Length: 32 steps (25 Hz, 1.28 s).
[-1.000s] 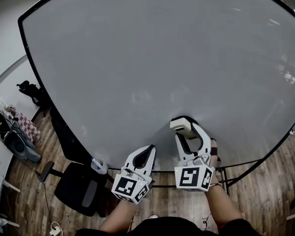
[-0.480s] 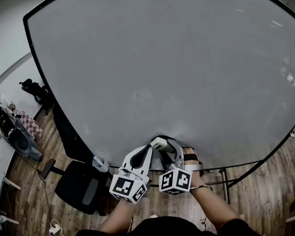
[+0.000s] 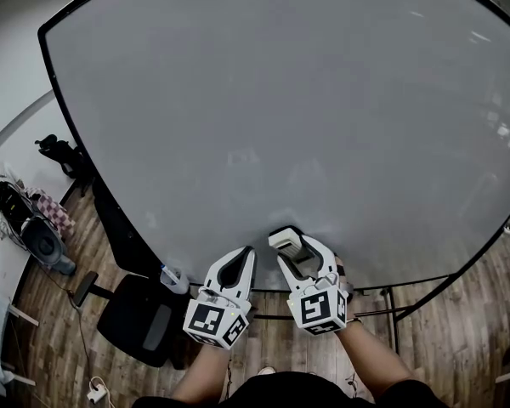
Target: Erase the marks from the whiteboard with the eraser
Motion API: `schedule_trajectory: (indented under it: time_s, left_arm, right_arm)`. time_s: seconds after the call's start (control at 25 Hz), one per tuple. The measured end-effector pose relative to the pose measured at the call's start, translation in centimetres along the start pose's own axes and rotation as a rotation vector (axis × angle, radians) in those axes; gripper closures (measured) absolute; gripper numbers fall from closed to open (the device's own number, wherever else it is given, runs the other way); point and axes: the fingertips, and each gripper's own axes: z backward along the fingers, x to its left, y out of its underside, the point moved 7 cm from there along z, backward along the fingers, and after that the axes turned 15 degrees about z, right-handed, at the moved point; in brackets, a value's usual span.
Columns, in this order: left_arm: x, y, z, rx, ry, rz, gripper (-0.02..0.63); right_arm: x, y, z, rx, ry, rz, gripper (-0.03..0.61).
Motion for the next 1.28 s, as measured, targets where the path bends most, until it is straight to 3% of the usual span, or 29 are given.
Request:
schedule_trajectory:
  time_s: [0.28, 0.48, 0.76, 0.92, 1.28]
  left_arm:
    - [-1.0, 1.3, -0.6, 0.037, 0.028, -0.012, 0.594]
    - [-2.4, 2.3, -1.4, 0.062, 0.067, -0.023, 0.595]
    - [-3.0, 3.1, -1.8, 0.084, 0.091, -0.016, 0.595]
    - [-3.1, 3.3, -2.1, 0.080, 0.099, -0.015, 0.594]
    - [-3.6, 3.4, -2.3, 0.096, 0.111, -0.019, 0.595]
  right_arm:
    - [-4.7, 0.9, 4.6, -0.154, 0.152, -0.209, 0.325]
    - [-6.8, 2.4, 9.1, -0.185, 0.269, -0.216, 0.325]
    - [-6.1, 4.4, 11.5, -0.106, 0.307, -0.253, 0.328]
    - [-6.0, 5.0, 11.3, -0.116, 0.308, -0.345, 0.328]
    - [-5.7, 5.3, 11.3, -0.128, 0.299, -0.386, 0.328]
